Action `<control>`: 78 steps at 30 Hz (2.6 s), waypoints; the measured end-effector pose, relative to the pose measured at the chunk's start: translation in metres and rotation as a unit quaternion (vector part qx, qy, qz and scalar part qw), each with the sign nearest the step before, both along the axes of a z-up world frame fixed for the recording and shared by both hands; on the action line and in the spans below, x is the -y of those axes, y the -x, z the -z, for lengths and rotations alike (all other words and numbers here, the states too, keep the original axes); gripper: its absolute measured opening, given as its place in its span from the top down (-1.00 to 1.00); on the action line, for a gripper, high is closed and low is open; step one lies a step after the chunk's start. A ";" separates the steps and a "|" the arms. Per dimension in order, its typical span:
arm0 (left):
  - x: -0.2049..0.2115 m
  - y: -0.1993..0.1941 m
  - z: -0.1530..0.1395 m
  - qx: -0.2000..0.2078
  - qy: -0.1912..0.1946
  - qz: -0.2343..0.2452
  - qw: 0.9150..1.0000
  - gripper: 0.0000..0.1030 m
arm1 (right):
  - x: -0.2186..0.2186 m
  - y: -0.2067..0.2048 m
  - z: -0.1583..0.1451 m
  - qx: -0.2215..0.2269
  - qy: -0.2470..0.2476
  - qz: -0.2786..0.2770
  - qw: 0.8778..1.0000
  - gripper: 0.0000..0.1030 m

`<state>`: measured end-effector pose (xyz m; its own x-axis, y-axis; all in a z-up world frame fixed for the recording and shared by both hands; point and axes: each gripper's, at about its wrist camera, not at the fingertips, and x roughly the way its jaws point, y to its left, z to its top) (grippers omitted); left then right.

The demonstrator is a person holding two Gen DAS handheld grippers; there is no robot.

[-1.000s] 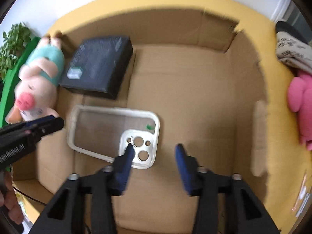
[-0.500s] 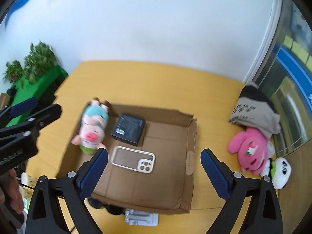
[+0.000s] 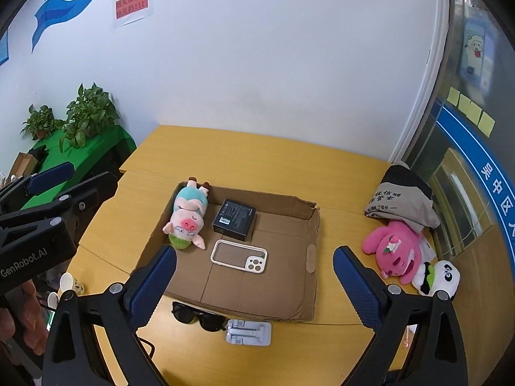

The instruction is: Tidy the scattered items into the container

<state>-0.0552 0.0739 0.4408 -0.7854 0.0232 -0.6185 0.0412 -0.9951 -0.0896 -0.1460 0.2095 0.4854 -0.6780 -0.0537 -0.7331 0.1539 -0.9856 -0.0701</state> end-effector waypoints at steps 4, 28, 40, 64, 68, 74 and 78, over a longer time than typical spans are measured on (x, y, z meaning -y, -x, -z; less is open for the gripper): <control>-0.001 -0.018 -0.003 0.007 -0.006 0.000 1.000 -0.56 | 0.008 -0.018 -0.007 -0.008 -0.002 -0.008 1.000 -0.99; 0.002 -0.034 0.022 0.049 -0.008 -0.003 0.999 -0.56 | -0.007 -0.028 0.036 0.072 0.001 0.015 0.997 -0.99; 0.010 -0.021 0.042 0.079 -0.013 -0.007 0.997 -0.56 | -0.009 -0.014 0.047 0.081 -0.001 0.006 0.997 -0.99; 0.047 0.029 0.162 0.185 -0.054 0.044 0.980 -0.56 | -0.046 0.058 0.185 0.271 0.057 0.027 0.961 -0.99; 0.060 0.023 0.206 0.223 -0.087 0.069 0.968 -0.56 | -0.070 0.051 0.260 0.353 0.074 0.052 0.931 -0.99; 0.065 0.017 0.268 0.287 -0.124 0.080 0.946 -0.55 | -0.071 0.030 0.348 0.382 0.090 0.032 0.919 -0.97; 0.052 0.013 0.286 0.308 -0.143 0.093 0.936 -0.55 | -0.072 0.027 0.389 0.366 0.108 0.011 0.924 -0.93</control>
<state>-0.0683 0.0214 0.1547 -0.2483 0.3587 -0.8998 0.0008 -0.9288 -0.3705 -0.1730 0.2819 0.0964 -0.0072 -0.2448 -0.9695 0.0608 -0.9679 0.2440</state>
